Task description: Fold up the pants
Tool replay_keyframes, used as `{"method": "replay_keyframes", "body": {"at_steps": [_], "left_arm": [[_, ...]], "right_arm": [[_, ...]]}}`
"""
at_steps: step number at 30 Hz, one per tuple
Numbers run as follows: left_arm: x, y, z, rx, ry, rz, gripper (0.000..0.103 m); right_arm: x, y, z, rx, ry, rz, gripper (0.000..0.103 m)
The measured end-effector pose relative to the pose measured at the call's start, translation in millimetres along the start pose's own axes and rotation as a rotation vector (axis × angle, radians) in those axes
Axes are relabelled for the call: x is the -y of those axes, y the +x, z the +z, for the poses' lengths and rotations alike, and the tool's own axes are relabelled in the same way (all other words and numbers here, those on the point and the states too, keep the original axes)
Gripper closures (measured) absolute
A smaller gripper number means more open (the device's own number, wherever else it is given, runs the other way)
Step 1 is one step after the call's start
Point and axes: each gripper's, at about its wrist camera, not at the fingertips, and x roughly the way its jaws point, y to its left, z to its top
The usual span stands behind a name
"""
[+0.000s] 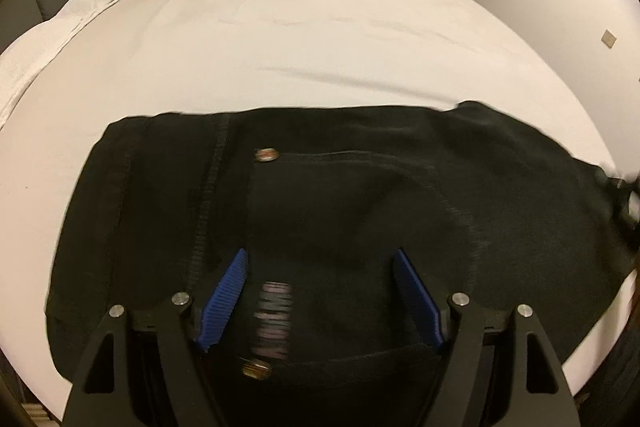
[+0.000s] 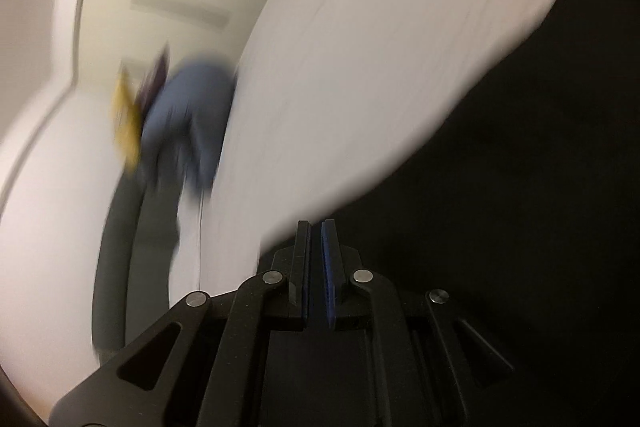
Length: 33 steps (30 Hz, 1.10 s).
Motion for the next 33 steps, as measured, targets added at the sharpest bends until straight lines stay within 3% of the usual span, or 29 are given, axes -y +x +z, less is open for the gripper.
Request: {"method": "replay_keyframes", "body": {"at_steps": [3, 4, 5, 7, 12, 14, 15, 16, 19, 23, 27, 33], "left_arm": [[25, 0, -3, -0.013, 0.050, 0.035, 0.026], [29, 3, -4, -0.022, 0.057, 0.040, 0.026], [33, 6, -3, -0.030, 0.058, 0.046, 0.025], [34, 7, -6, -0.035, 0.047, 0.054, 0.024], [30, -5, 1, -0.023, 0.051, 0.081, 0.024], [31, -15, 1, 0.000, 0.047, 0.101, 0.024], [32, -20, 1, 0.012, 0.037, 0.106, 0.024], [33, -24, 1, 0.020, 0.029, 0.101, 0.024], [52, -31, -1, 0.038, 0.019, 0.045, 0.024], [103, -26, -9, 0.037, 0.080, -0.062, 0.022], [150, -14, -17, 0.025, 0.169, -0.111, 0.022], [163, 12, -8, -0.016, 0.092, -0.178, 0.022]], "right_arm": [[35, 8, -18, -0.023, 0.073, -0.068, 0.103], [61, -3, -16, 0.021, 0.173, 0.016, 0.103], [69, -11, -15, 0.059, 0.197, 0.030, 0.103], [75, -42, -4, 0.160, 0.159, -0.064, 0.103], [141, -156, 41, 0.452, 0.236, -0.133, 0.103], [143, -201, 48, 0.570, 0.237, -0.311, 0.096], [145, -218, 49, 0.608, 0.249, -0.296, 0.095], [146, -235, 44, 0.639, 0.279, -0.242, 0.088], [128, -241, 20, 0.644, 0.284, -0.192, 0.028], [105, -183, -17, 0.517, 0.274, -0.115, 0.028], [114, -139, -30, 0.480, 0.383, -0.083, 0.033], [116, -110, -11, 0.484, 0.446, -0.035, 0.039]]}}
